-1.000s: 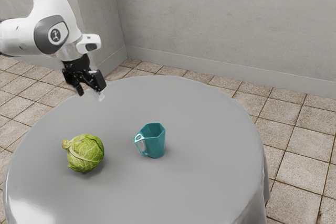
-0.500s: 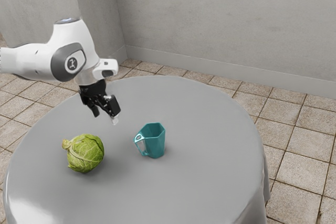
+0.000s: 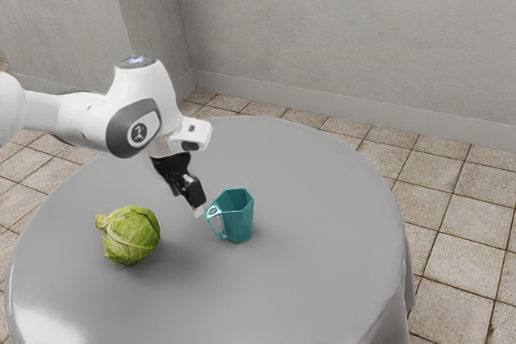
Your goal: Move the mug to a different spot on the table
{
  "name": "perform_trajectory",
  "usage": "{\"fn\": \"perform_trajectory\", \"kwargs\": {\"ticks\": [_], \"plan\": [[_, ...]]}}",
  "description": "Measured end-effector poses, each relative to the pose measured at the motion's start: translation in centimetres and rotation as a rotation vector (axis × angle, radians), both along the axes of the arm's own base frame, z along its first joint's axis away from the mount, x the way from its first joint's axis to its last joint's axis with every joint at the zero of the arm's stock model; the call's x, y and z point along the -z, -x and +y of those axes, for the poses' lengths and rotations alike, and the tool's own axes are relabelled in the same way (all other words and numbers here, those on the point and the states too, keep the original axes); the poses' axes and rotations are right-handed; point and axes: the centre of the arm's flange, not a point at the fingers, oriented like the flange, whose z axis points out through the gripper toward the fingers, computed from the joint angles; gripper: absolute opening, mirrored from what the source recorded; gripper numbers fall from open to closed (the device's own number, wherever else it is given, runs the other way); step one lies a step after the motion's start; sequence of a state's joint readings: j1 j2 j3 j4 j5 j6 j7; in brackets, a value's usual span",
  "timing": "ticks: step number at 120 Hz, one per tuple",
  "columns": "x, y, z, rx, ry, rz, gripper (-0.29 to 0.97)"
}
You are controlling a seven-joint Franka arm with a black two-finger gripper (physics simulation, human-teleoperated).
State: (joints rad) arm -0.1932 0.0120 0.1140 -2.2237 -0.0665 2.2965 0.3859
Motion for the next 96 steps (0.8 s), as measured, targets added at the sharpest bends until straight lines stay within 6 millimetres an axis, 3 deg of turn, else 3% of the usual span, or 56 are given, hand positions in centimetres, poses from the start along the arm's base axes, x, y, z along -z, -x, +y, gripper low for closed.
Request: {"fn": "perform_trajectory", "kwargs": {"ticks": [18, 34, 53, 81, 96], "plan": [[2.0, 2.1, -1.2, 0.091, -0.004, -0.003, 0.65], [3.4, 2.0, -2.2, 0.154, -0.009, -0.021, 0.65], [3.3, 1.3, -2.9, 0.189, -0.001, -0.084, 0.64], [3.4, 0.4, 0.2, 0.146, 0.008, -0.136, 0.63], [4.9, 0.0, 1.2, 0.139, -0.001, -0.140, 0.56]]}}
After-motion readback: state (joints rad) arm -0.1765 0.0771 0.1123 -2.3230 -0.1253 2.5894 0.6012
